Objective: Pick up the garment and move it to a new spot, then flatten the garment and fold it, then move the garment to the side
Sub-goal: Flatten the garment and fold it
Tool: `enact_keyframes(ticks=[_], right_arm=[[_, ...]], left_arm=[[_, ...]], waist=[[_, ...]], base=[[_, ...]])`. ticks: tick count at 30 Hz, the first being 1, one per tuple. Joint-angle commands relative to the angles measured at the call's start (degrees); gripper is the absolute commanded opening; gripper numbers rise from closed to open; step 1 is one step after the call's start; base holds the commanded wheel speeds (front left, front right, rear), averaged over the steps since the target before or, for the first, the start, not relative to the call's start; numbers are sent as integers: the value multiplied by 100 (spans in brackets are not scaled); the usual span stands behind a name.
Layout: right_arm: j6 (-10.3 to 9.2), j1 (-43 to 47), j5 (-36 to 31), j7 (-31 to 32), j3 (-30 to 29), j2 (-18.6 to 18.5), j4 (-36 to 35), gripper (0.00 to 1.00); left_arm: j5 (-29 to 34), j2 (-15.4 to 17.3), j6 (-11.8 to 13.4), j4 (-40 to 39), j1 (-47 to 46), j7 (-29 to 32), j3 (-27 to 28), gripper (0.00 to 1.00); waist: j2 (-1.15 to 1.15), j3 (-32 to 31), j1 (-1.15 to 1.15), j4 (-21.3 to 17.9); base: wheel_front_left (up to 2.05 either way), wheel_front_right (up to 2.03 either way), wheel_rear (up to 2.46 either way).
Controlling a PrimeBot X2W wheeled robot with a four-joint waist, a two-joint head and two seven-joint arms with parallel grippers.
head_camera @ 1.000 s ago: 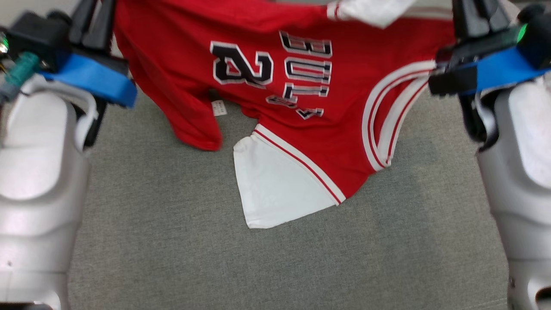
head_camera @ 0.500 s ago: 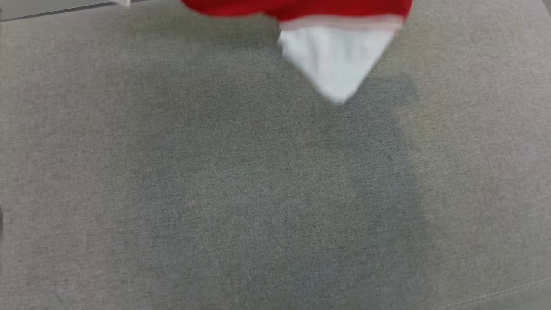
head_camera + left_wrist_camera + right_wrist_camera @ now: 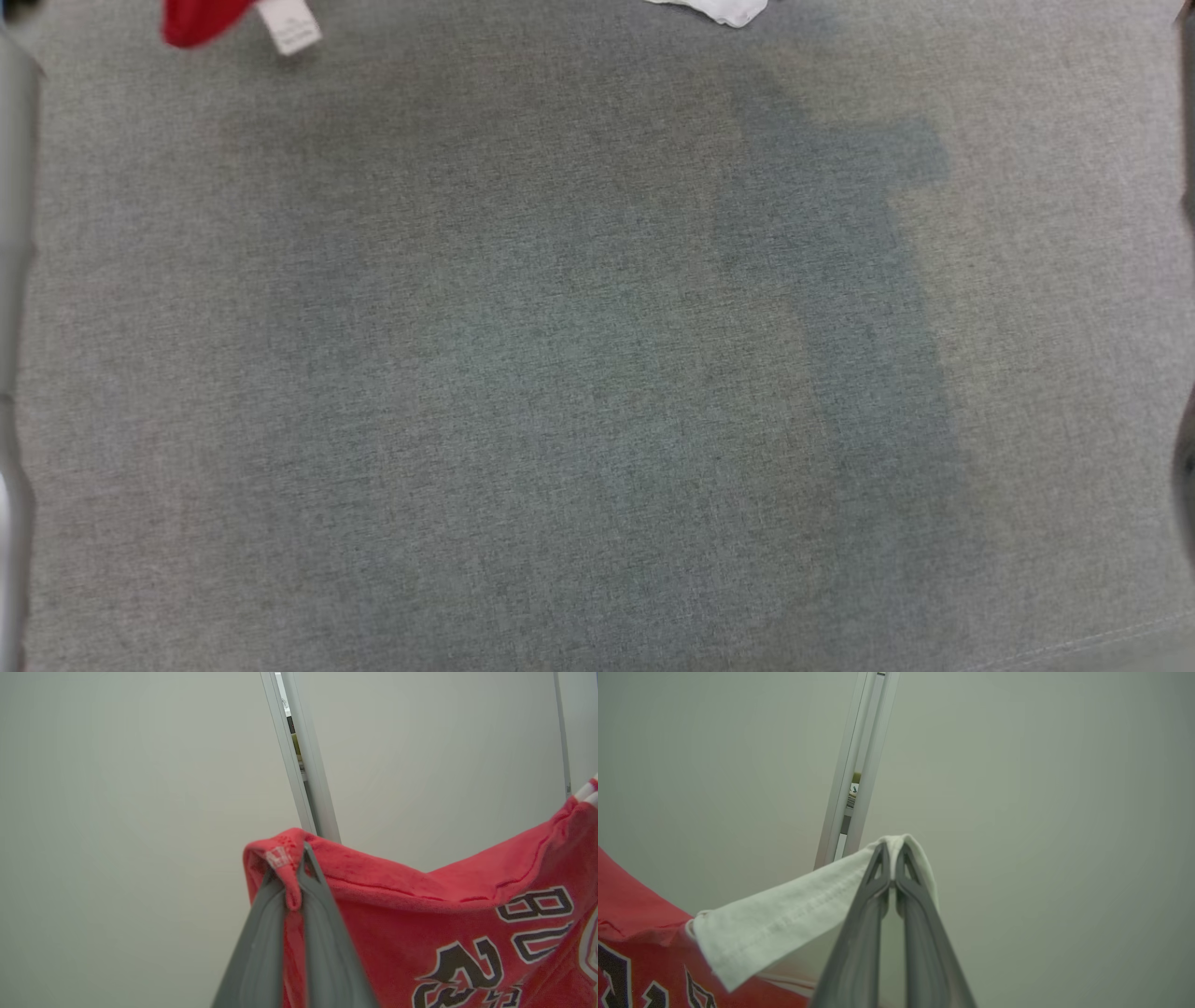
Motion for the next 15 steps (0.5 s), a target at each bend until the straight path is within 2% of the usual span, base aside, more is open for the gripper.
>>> enact_keyframes(ticks=[1, 7, 15], right_arm=[[-2, 349, 25, 4, -53, 27, -193, 0], [-2, 2081, 31, 3, -143, 156, -1120, 0], [-3, 4682, 307, 4, -150, 273, -2026, 0]], left_arm=[[-31, 44, 12, -141, 305, -16, 66, 0], [-105, 58, 138, -890, 1908, -17, 320, 0], [-201, -160, 283, -1762, 4385, -17, 546, 0]], waist=[[0, -4, -1, 19], [0, -163, -1, 34], [0, -607, -1, 116]], base=[[0, 0, 0], [0, 0, 0], [0, 0, 0]])
